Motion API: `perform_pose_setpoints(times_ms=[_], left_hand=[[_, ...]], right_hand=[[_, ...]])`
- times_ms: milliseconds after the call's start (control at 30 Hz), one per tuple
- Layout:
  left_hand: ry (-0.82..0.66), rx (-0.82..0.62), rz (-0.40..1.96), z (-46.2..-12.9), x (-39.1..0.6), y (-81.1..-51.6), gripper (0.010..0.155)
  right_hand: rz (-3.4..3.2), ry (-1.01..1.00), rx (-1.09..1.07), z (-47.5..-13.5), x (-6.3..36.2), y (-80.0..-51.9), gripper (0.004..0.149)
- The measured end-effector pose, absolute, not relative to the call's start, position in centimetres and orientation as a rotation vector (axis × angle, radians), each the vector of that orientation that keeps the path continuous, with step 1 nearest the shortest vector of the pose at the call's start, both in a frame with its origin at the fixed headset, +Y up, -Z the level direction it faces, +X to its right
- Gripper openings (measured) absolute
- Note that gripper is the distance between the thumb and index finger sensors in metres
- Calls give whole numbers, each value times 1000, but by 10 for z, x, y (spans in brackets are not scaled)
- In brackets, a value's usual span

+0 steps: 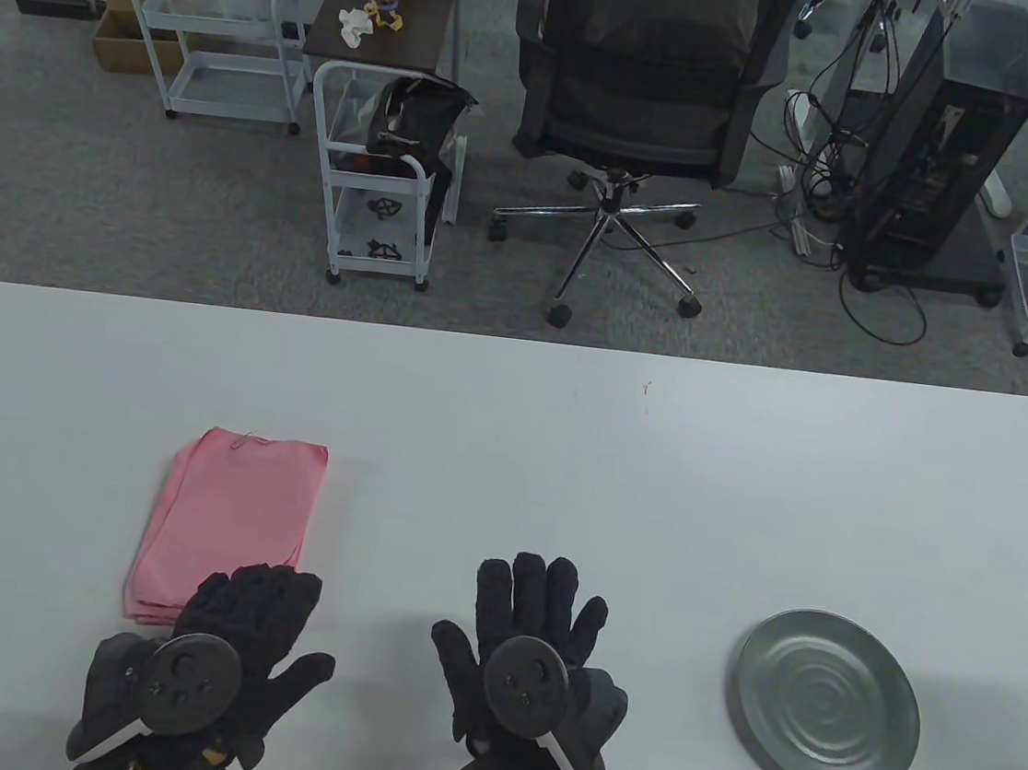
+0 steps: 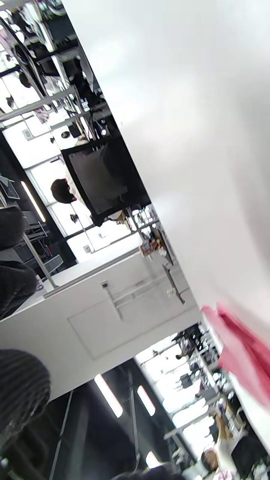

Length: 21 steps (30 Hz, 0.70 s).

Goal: Pinch and push to attach paper clips

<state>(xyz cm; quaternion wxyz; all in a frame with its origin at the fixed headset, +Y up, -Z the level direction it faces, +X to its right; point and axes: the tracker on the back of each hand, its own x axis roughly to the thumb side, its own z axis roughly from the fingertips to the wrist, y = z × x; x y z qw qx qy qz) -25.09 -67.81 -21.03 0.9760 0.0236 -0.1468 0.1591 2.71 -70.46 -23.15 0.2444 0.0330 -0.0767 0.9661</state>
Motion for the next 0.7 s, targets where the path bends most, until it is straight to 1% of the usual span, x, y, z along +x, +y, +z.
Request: perform_pose_setpoints(times_ms=[67,133,233,367,500,700], left_hand=[[-280,68,256,-213,-251,-692,83],[-267,11,188,-218,-254,-707,87],[-220,-65,191,-229,-263,-725,91],[-163,-123,176,-238,-273,-741,94],[-109,-135,208,-242,-282,-747,94],[-80,-137,256,-247,-289,-750,91]], right_hand=[[2711,-138,35,-230,25,-721,77],[2824,-92,-14,-229,27,-737,80],[2983,-13,-113,-233,36,-752,83],[3065,-68,-173,-237,54,-762,86],[3011,-44,-204,-237,63,-765,86],[2904,14,-182,-238,68,-767,85]])
